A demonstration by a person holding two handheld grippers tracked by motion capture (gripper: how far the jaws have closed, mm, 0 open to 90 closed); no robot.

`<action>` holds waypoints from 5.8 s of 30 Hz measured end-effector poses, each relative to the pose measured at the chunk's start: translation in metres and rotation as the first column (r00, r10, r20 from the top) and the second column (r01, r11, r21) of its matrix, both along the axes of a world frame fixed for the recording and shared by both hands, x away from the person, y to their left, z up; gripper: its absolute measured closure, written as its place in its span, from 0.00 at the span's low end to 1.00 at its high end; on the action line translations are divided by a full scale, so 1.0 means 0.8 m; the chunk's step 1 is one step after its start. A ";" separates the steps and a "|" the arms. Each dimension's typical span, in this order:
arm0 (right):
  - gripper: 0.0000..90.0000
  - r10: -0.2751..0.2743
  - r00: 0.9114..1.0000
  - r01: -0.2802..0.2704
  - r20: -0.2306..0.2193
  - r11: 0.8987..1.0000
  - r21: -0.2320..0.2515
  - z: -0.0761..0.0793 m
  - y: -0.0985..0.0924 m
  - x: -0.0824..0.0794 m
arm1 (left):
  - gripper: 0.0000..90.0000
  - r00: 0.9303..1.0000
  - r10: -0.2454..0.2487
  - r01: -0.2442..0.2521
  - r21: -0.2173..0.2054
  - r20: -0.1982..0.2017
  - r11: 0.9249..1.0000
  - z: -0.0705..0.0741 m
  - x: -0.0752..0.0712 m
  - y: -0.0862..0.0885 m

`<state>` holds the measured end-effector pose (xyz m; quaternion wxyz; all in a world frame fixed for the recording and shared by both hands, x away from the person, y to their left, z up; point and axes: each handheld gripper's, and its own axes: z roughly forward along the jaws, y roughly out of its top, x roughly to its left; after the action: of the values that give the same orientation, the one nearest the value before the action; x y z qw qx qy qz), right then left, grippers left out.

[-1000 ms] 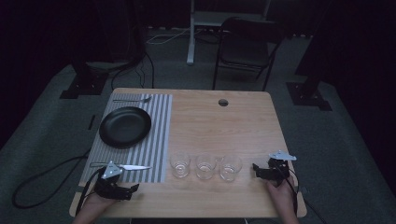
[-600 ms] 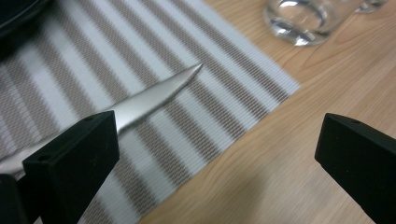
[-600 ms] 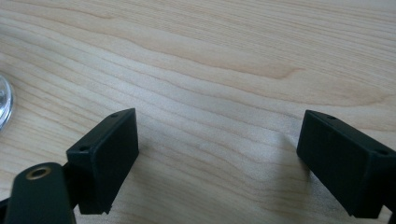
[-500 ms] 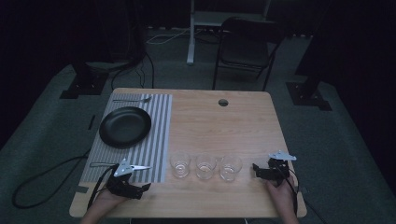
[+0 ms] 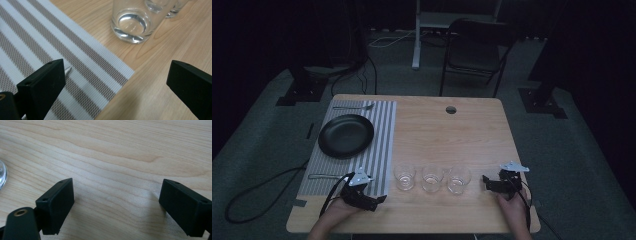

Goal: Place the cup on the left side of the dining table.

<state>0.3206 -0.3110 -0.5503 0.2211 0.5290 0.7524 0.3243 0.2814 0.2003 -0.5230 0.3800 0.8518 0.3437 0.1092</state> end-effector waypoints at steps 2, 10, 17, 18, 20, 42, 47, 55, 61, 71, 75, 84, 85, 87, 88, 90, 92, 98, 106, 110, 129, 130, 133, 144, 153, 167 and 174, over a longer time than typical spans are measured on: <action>0.14 0.000 1.000 0.000 0.000 1.000 0.000 0.000 0.000 0.000 | 0.03 1.000 -0.012 0.012 0.004 0.002 1.000 -0.001 0.002 -0.006; 0.14 0.000 1.000 0.000 0.000 1.000 0.000 0.000 0.000 0.000 | 0.03 0.999 -0.040 0.040 0.013 -0.004 0.999 -0.004 0.007 -0.021; 0.14 0.000 1.000 0.000 0.000 1.000 0.000 0.000 0.000 0.000 | 0.03 0.998 -0.066 0.066 -0.012 -0.001 0.998 -0.005 0.016 -0.036; 0.14 0.000 1.000 0.000 0.000 1.000 0.000 0.000 0.000 0.000 | 0.03 0.998 -0.067 0.067 -0.010 0.004 0.998 -0.005 0.016 -0.038; 0.14 0.000 1.000 0.000 0.000 1.000 0.000 0.000 0.000 0.000 | 0.03 0.997 -0.072 0.072 -0.010 0.004 0.997 -0.005 0.018 -0.042; 0.14 0.000 1.000 0.000 0.000 1.000 0.000 0.000 0.000 0.000 | 0.06 0.994 -0.096 0.098 -0.038 0.056 0.994 -0.004 0.041 -0.087; 0.14 0.001 1.000 -0.001 0.000 1.000 -0.001 0.000 0.000 0.000 | 0.06 0.993 -0.093 0.096 -0.032 0.067 0.995 -0.005 0.045 -0.095; 0.14 0.000 1.000 0.000 0.000 1.000 0.000 0.000 0.000 0.000 | 0.10 0.992 -0.080 0.086 -0.059 0.094 0.995 -0.006 0.045 -0.106; 0.14 0.000 1.000 0.000 0.000 1.000 0.000 0.000 0.000 0.000 | 0.20 0.992 -0.041 0.048 -0.055 0.118 0.997 -0.008 0.045 -0.107; 0.14 0.000 1.000 0.000 0.001 1.000 0.000 0.000 0.000 0.000 | 0.23 0.991 -0.011 0.013 -0.022 0.131 1.000 -0.006 0.040 -0.113; 0.14 0.000 1.000 0.000 0.001 1.000 0.000 0.000 0.000 0.000 | 0.23 0.990 -0.034 0.035 -0.007 0.140 0.999 -0.003 0.038 -0.115; 0.14 0.000 1.000 0.000 0.000 1.000 0.000 0.000 0.000 0.000 | 0.23 0.990 -0.016 0.020 -0.026 0.139 0.999 0.004 0.040 -0.111; 0.14 0.000 1.000 0.000 0.001 1.000 0.000 0.000 0.000 0.000 | 0.23 0.990 -0.015 0.019 -0.027 0.139 0.999 0.006 0.040 -0.110; 0.14 0.000 1.000 0.000 0.000 1.000 0.000 0.000 0.000 0.000 | 0.24 0.989 -0.003 0.007 -0.024 0.145 1.000 0.009 0.041 -0.108; 0.14 0.000 1.000 0.000 0.000 1.000 0.000 0.000 0.000 0.000 | 0.24 0.989 0.000 0.004 -0.025 0.150 1.000 0.011 0.041 -0.107; 0.14 0.000 1.000 0.000 0.000 1.000 0.000 0.000 0.000 0.000 | 0.23 0.988 0.015 -0.011 -0.030 0.155 1.000 0.015 0.042 -0.105; 0.14 0.000 1.000 0.000 0.000 1.000 0.000 0.000 0.000 0.000 | 0.23 0.989 0.015 -0.010 -0.038 0.149 0.999 0.020 0.044 -0.102; 0.14 0.000 1.000 0.000 0.000 1.000 0.000 0.000 0.000 0.000 | 0.23 0.985 0.060 -0.052 -0.052 0.160 0.997 0.031 0.047 -0.092; 0.14 0.000 1.000 0.000 0.000 1.000 0.000 0.000 0.000 0.000 | 0.23 0.978 0.126 -0.120 -0.049 0.166 0.992 0.041 0.054 -0.075; 0.14 0.000 1.000 0.000 0.000 1.000 0.000 0.000 0.000 0.000 | 0.23 0.971 0.170 -0.163 -0.053 0.169 0.985 0.043 0.058 -0.063; 0.14 0.001 1.000 -0.001 0.001 1.000 -0.001 0.000 0.000 0.000 | 0.23 0.913 0.367 -0.367 -0.039 0.178 0.930 0.041 0.079 -0.016; 0.14 0.001 1.000 -0.001 0.001 1.000 -0.001 0.000 0.000 0.000 | 0.23 0.913 0.367 -0.367 -0.039 0.178 0.930 0.041 0.079 -0.016; 0.14 0.001 1.000 -0.001 0.001 1.000 -0.001 0.000 0.000 0.000 | 0.23 0.905 0.389 -0.389 -0.034 0.174 0.921 0.031 0.085 -0.012; 0.14 0.001 1.000 -0.001 0.001 1.000 -0.001 0.000 0.000 0.000 | 0.23 0.906 0.392 -0.399 0.012 0.159 0.917 0.012 0.099 -0.007; 0.14 0.001 1.000 -0.001 0.002 1.000 -0.001 0.000 0.000 0.000 | 0.23 0.918 0.376 -0.379 0.004 0.131 0.925 0.005 0.105 0.000; 0.14 0.001 1.000 -0.001 0.002 1.000 0.000 0.000 0.000 0.000 | 0.14 0.928 0.360 -0.361 -0.001 0.097 0.932 0.016 0.099 0.010; 0.14 0.001 1.000 -0.001 0.002 1.000 -0.001 0.000 0.000 0.000 | 0.01 0.931 0.347 -0.349 -0.002 0.110 0.937 0.015 0.091 0.013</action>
<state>0.3207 -0.3112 -0.5504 0.2216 0.5283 0.7526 0.3245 0.3542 0.2109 -0.5108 0.3653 0.7734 0.4672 0.2238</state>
